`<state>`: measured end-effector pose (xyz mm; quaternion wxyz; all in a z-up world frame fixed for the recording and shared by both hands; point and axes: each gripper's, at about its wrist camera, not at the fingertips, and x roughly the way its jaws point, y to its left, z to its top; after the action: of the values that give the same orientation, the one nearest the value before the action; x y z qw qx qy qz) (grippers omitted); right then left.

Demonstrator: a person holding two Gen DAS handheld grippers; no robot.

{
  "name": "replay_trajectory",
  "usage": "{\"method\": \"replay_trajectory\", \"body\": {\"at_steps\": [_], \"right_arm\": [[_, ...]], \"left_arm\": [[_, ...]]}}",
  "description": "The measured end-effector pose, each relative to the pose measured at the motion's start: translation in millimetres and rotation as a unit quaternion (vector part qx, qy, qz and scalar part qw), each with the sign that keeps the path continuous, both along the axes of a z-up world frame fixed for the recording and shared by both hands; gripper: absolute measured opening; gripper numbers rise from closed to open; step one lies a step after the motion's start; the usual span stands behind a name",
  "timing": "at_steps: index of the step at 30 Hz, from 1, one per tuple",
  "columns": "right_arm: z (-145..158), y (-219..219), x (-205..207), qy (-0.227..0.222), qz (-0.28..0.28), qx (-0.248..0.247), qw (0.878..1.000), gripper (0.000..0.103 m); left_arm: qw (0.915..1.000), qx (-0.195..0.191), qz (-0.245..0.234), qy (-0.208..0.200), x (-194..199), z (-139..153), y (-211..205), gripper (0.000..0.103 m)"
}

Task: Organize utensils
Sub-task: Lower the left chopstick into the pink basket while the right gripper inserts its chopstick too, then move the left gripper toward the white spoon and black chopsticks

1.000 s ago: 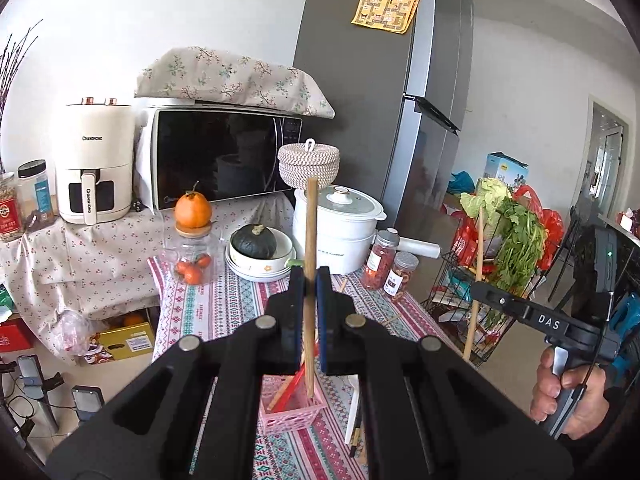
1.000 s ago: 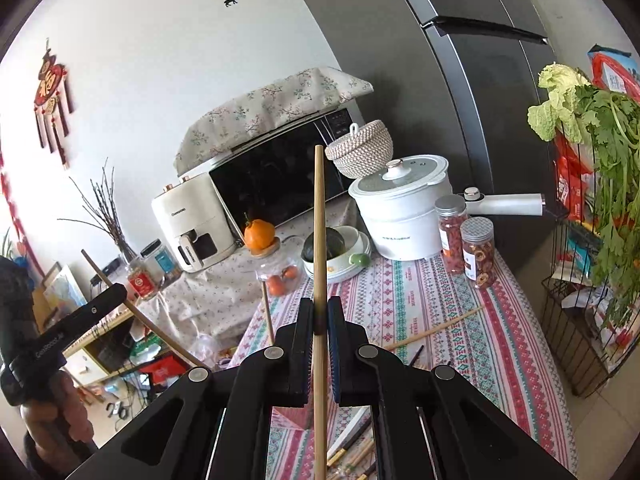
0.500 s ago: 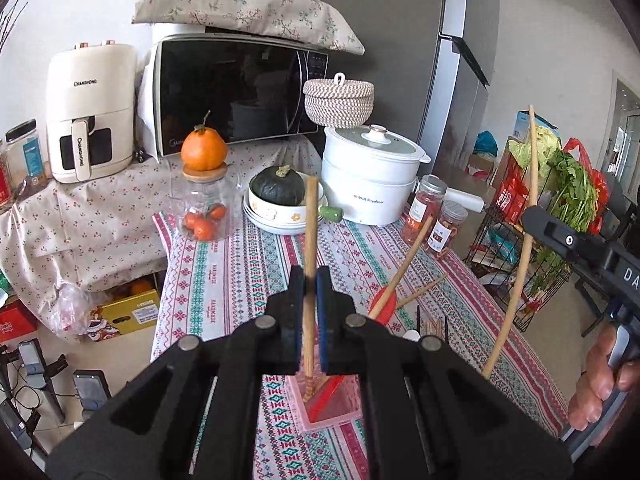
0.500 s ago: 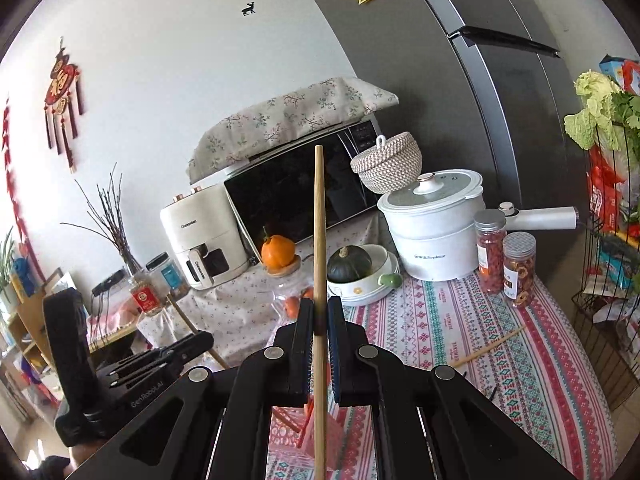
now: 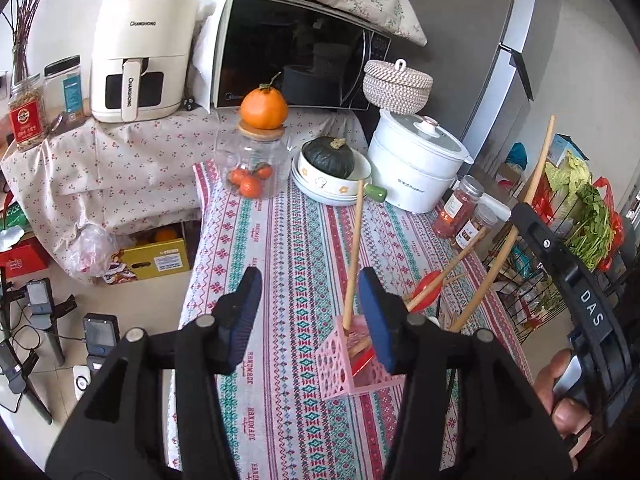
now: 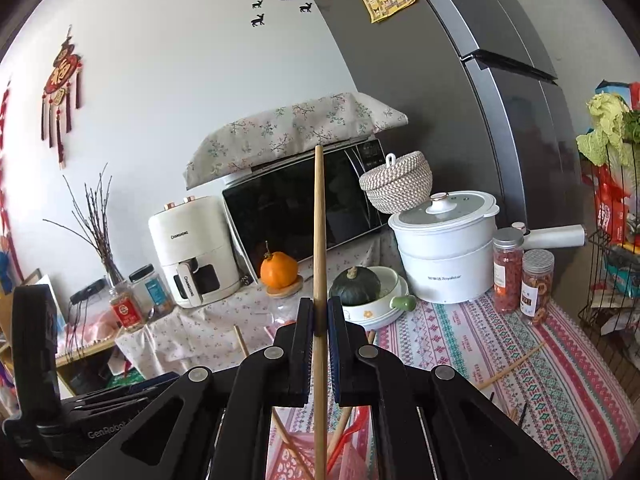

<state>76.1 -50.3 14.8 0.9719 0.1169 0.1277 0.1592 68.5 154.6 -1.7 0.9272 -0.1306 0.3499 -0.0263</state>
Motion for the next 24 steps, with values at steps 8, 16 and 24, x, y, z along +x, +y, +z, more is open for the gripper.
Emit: {"method": "replay_trajectory", "body": {"at_steps": [8,16,24], "right_arm": [[-32.9,21.7,4.3,0.002,-0.031,-0.022,0.999,0.007],[-37.9,12.2,1.0,0.034,-0.003,-0.016,0.999,0.017],[-2.7,-22.7,-5.2,0.073,0.012,-0.053,0.996,0.059]], "left_arm": [[0.9992,0.015,0.012,0.035,-2.9,-14.6,7.0,0.06],[0.9988,0.021,0.005,0.045,-1.7,-14.6,0.6,0.075],[0.9965,0.016,-0.024,0.078,-7.5,-25.5,-15.3,0.082]]}}
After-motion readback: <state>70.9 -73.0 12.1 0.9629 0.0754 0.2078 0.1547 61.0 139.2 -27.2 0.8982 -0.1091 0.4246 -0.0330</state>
